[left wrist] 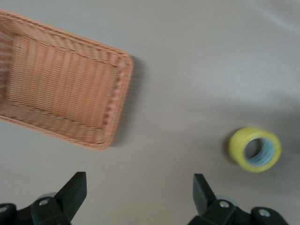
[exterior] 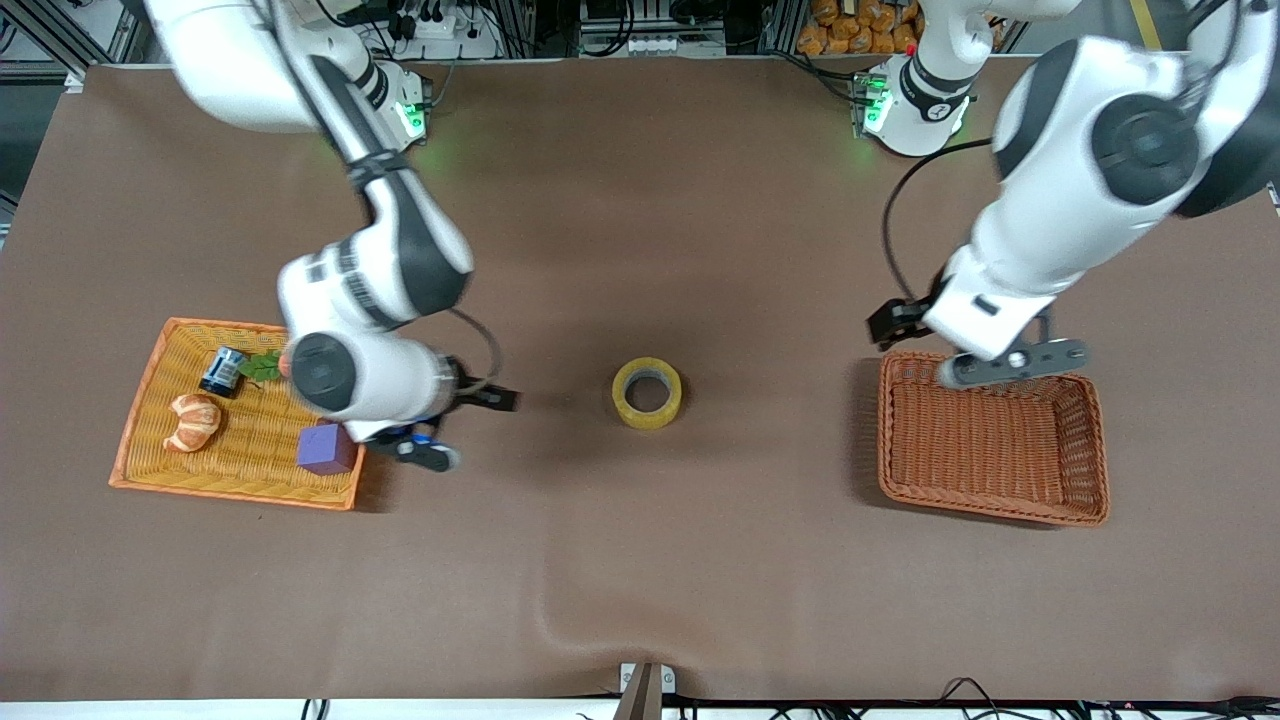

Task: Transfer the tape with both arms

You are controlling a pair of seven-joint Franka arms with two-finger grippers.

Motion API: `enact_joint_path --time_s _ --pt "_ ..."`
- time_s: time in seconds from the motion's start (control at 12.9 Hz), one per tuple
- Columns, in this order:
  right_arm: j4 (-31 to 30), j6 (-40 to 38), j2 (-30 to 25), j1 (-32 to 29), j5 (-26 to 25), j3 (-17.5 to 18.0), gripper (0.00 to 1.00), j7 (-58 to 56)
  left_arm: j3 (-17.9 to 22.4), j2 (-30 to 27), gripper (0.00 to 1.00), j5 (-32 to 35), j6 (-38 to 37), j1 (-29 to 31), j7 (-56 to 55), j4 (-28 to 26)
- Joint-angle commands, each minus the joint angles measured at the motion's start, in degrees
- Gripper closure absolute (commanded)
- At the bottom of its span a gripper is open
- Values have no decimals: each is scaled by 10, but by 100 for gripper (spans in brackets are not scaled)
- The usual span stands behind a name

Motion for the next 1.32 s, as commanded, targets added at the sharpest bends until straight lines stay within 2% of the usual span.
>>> enact_joint_path --time_s 0.0,0.23,0.39,0.54,0.85,0.93,1.09,1.16,1.24 --pt "-99 5 -83 -34 -76 10 0 -72 5 75 0 8 99 -80 -143 10" --pt "-167 7 -170 -98 -76 11 0 -171 5 175 0 38 180 -153 -224 24" --pt "-183 10 -221 -137 -76 12 0 -241 5 234 0 40 244 -184 -255 26" --pt "-182 7 -266 -183 -57 12 0 -302 5 268 0 40 277 -198 -275 26" --pt "-182 -34 -362 -201 -50 10 0 -297 5 299 0 51 288 -206 -277 19" --pt "-181 -38 -372 -209 -46 11 0 -297 5 304 10 51 288 -206 -276 20" --pt "-175 -48 -374 -231 -13 10 0 -288 5 316 91 53 289 -205 -266 24" --pt "-173 -61 -374 -233 2 3 0 -262 6 320 100 63 289 -207 -256 24" --pt "-164 -66 -374 -227 3 -12 0 -245 5 319 100 81 289 -204 -251 24"
